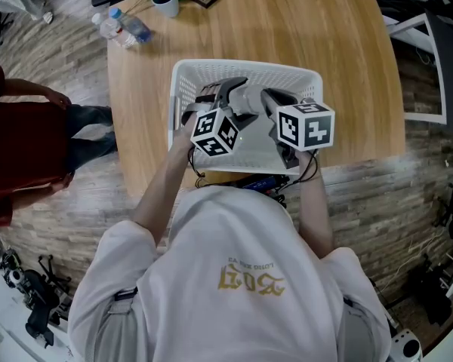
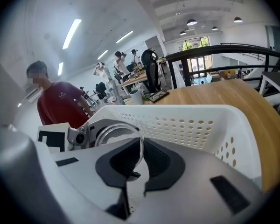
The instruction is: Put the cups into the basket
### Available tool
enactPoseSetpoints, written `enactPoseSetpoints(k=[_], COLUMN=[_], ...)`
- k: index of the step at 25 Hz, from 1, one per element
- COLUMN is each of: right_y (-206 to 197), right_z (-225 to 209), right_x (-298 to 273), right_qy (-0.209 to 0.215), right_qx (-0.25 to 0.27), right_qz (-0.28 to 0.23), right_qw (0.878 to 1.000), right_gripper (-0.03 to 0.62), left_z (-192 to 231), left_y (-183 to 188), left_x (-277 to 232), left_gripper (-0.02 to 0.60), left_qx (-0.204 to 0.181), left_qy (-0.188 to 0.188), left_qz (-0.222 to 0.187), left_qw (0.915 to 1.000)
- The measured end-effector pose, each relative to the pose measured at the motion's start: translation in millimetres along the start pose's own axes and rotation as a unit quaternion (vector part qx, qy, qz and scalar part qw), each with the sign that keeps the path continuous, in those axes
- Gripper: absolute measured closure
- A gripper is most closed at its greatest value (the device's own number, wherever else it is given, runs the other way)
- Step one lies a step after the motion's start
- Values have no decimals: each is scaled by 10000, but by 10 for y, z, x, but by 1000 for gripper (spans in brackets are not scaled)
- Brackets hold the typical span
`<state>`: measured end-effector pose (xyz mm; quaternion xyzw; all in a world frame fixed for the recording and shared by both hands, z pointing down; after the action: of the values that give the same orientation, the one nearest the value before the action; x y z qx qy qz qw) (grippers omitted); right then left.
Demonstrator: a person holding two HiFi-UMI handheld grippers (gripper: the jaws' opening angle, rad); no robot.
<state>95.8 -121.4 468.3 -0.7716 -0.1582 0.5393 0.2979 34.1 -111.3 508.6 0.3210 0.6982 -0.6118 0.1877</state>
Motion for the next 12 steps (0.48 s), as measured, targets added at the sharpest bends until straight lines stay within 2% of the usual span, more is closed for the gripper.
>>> enactPoseSetpoints(k=[6, 9, 12], right_y=[-77, -65, -41], right_z=[-67, -63, -35], right_x=[-56, -39, 3], right_qy=[-499, -580, -809], right_qx=[565, 689, 1059], right_qz=[214, 242, 285], right_qw=[9969, 9956, 9907], right_gripper=[562, 562, 562], left_z=[-132, -144, -128], left_y=[-63, -73, -55], left_x=[-37, -20, 31], left_gripper=[202, 202, 202], left_qx=[-147, -165, -115], left_qy=[-399, -410, -336], left_qz=[464, 539, 514], left_qw=[9980, 9976, 9980])
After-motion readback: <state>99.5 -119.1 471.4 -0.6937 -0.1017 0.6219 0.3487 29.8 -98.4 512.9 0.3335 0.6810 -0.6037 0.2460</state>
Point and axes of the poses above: the fingertips, and each gripper's own axes: x backward along the fingers, z to its left, y out of its top, the point moved 4 cm from there along x, backward along the fingers, and after that the axes turned 11 degrees about -y, right-handed, at the moved point
